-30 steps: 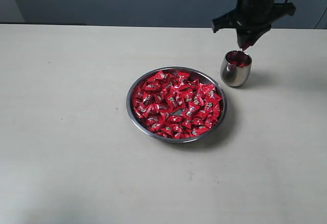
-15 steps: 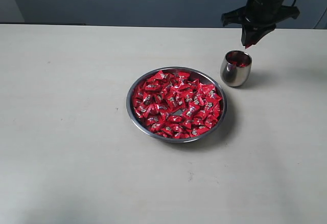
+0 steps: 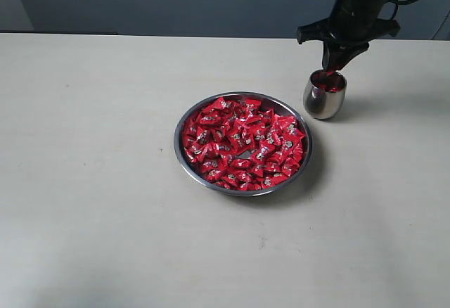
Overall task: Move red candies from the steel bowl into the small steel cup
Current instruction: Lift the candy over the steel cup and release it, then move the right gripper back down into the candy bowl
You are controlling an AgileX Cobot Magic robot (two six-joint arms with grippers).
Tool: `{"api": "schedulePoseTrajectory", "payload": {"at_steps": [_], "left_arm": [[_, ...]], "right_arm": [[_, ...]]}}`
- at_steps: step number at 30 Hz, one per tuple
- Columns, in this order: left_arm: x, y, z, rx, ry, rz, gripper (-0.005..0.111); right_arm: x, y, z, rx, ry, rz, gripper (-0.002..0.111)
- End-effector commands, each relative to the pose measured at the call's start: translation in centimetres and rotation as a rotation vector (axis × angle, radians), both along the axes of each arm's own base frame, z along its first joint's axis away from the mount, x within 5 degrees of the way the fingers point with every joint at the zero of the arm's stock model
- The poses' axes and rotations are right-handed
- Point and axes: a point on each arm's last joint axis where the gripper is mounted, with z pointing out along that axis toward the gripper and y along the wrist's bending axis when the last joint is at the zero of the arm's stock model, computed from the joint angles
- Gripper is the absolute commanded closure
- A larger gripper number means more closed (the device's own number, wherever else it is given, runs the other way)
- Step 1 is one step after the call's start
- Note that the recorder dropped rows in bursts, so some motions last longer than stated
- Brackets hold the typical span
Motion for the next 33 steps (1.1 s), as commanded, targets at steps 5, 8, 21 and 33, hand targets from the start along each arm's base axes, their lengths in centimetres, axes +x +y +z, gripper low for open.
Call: {"api": "schedulePoseTrajectory", "payload": {"at_steps": [5,8,21,33], "left_arm": [[0.0,0.0,0.4,-0.001,-0.021,0.001,0.106],[0.0,0.0,0.4,-0.001,-0.021,0.001,0.106],[0.0,0.0,0.4,-0.001,-0.021,0.001,0.106],[0.0,0.0,0.4,-0.001,-0.021,0.001,0.106]], "right_arm": [[-0.1,-0.3,0.4,-0.014,0.003,0.008,0.070],[-0.1,-0.3,0.4,-0.014,0.003,0.008,0.070],[-2.1,3.8,4.1,0.336,0.023,0.114,0.076],[-7.1,12.3,3.0,0.075,-0.022,0.352,0.076]]}}
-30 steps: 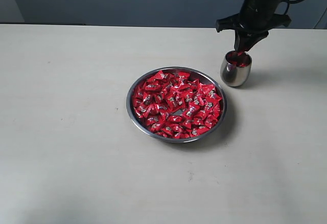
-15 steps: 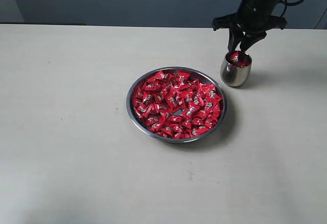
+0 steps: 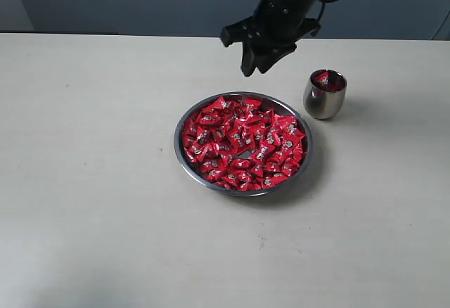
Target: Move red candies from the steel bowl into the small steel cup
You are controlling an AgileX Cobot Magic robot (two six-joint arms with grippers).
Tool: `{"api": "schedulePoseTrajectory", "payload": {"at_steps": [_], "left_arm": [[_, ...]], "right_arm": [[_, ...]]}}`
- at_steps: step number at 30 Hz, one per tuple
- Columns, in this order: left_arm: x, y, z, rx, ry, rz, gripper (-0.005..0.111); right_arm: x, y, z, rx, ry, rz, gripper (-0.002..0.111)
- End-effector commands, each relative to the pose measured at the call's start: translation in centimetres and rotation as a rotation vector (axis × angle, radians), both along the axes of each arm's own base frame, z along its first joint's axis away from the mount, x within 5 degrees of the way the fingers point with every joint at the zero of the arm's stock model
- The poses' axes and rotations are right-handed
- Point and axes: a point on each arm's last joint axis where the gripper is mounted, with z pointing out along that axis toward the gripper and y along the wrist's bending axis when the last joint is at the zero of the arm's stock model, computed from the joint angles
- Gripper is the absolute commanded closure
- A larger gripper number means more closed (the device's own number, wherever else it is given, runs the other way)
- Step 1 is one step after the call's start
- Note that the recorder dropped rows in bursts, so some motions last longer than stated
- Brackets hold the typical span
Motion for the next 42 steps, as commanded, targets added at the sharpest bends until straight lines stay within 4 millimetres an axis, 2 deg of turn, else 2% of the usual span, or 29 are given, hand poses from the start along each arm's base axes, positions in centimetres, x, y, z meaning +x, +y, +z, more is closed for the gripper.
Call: {"api": "schedulePoseTrajectory", "payload": {"at_steps": [1,6,8,15,27,42], "left_arm": [[0.0,0.0,0.4,-0.001,-0.021,0.001,0.106],[0.0,0.0,0.4,-0.001,-0.021,0.001,0.106],[0.0,0.0,0.4,-0.001,-0.021,0.001,0.106],[0.0,0.0,0.4,-0.001,-0.021,0.001,0.106],[0.0,0.0,0.4,-0.001,-0.021,0.001,0.106],[0.0,0.0,0.4,-0.001,-0.021,0.001,0.106]], "right_arm": [[-1.4,1.8,0.1,-0.095,-0.056,0.028,0.076],[-2.2,2.9,0.0,-0.094,-0.048,0.028,0.076],[-2.6,2.9,-0.9,-0.114,-0.022,0.028,0.076],[-4.5,1.1,-4.6,-0.184,0.030,0.012,0.076],[-7.2,-1.2,-8.2,-0.242,0.088,-0.074,0.076],[-7.5,-1.3,-8.3,-0.252,0.113,-0.092,0.076]]}}
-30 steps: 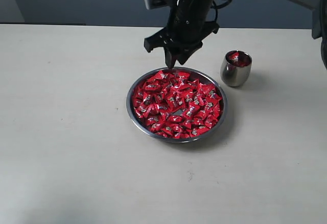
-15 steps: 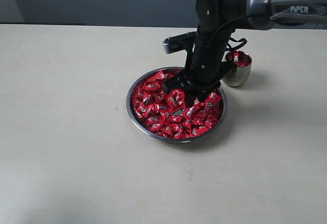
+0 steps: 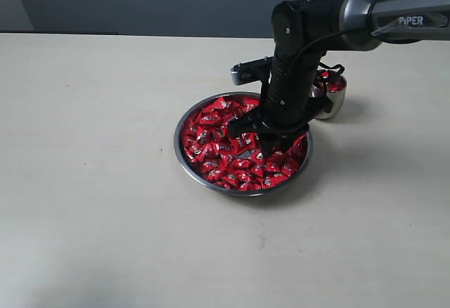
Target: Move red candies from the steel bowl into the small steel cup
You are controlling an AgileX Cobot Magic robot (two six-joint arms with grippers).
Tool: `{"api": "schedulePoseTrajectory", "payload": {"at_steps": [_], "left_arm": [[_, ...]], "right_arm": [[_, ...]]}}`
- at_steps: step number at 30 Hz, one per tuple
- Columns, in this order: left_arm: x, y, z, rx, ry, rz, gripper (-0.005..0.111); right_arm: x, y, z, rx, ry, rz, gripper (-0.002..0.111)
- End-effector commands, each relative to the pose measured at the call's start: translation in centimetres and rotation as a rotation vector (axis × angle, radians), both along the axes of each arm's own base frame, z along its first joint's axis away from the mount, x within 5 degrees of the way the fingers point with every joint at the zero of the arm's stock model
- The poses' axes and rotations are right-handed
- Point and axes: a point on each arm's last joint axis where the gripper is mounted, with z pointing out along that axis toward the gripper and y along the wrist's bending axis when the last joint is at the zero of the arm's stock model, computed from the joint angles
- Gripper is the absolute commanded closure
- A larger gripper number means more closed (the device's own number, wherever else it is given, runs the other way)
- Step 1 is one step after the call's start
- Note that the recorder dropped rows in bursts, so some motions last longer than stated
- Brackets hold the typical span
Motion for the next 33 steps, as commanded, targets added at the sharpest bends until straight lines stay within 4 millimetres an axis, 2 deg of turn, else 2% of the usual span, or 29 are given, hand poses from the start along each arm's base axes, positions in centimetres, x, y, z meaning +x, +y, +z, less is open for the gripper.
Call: {"api": "schedulePoseTrajectory", "payload": {"at_steps": [1,13,22,26,33], "left_arm": [[0.0,0.0,0.4,-0.001,-0.021,0.001,0.106],[0.0,0.0,0.4,-0.001,-0.021,0.001,0.106],[0.0,0.0,0.4,-0.001,-0.021,0.001,0.106],[0.0,0.0,0.4,-0.001,-0.021,0.001,0.106],[0.0,0.0,0.4,-0.001,-0.021,0.001,0.106]], "right_arm": [[-0.1,0.0,0.3,0.001,-0.010,0.003,0.076],[0.0,1.2,0.5,0.140,-0.001,-0.090,0.076],[-0.5,2.1,0.6,0.173,0.064,-0.422,0.076],[-1.5,3.2,0.5,0.148,0.056,-0.503,0.076],[-2.0,2.9,0.4,0.006,-0.011,-0.670,0.076]]}}
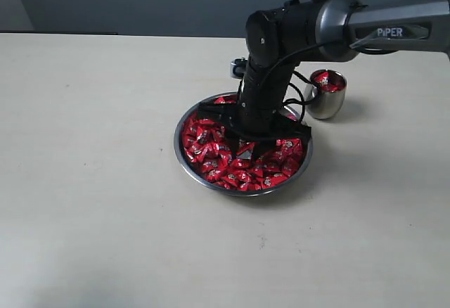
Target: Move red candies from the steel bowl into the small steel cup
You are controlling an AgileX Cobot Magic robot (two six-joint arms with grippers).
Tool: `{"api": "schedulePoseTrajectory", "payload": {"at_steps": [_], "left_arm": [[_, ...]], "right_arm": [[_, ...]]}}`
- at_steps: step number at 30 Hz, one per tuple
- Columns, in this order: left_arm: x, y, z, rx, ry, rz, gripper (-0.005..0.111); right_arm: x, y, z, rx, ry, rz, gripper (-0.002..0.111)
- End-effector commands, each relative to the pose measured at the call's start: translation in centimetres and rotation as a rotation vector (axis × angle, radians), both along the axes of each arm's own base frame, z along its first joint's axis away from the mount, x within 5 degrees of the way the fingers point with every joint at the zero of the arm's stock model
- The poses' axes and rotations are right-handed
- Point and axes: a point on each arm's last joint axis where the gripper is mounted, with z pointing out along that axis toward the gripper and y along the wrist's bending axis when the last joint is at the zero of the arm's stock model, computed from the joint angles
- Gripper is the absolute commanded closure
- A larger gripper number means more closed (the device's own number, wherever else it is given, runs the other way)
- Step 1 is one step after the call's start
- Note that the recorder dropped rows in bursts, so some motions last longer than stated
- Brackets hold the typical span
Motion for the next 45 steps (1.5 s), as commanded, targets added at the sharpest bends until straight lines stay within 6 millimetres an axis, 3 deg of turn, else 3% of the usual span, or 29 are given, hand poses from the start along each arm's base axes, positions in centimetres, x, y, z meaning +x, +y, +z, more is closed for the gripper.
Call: {"api": "schedulePoseTrajectory", "payload": {"at_steps": [1,3,7,10,13,21,24,33,45], "left_arm": [[0.0,0.0,0.4,-0.001,-0.021,0.001,0.106],[0.0,0.0,0.4,-0.001,-0.021,0.001,0.106],[0.0,0.0,0.4,-0.001,-0.021,0.001,0.106],[0.0,0.0,0.4,-0.001,-0.021,0.001,0.106],[0.0,0.0,0.4,-0.001,-0.021,0.001,0.106],[0.0,0.0,0.4,-0.001,-0.021,0.001,0.106],[0.0,0.0,0.4,-0.001,-0.021,0.001,0.106],[0.0,0.0,0.4,-0.001,-0.021,0.001,0.106],[0.0,0.0,0.4,-0.001,-0.021,0.001,0.106]], "right_arm": [[0.1,-0.6,0.5,-0.062,-0.011,-0.107,0.076],[0.3,-0.3,0.8,-0.049,-0.016,-0.140,0.079],[0.9,0.3,1.9,-0.008,-0.046,-0.183,0.098],[1.3,0.6,2.7,0.004,-0.058,-0.176,0.105],[1.2,0.4,2.9,-0.028,-0.047,-0.156,0.101],[1.1,0.3,2.9,-0.029,-0.041,-0.152,0.068],[1.1,0.3,2.7,-0.039,-0.031,-0.156,0.068],[1.2,0.5,-1.3,-0.105,0.048,-0.172,0.068],[2.1,-0.6,-1.4,-0.123,0.043,-0.227,0.068]]}}
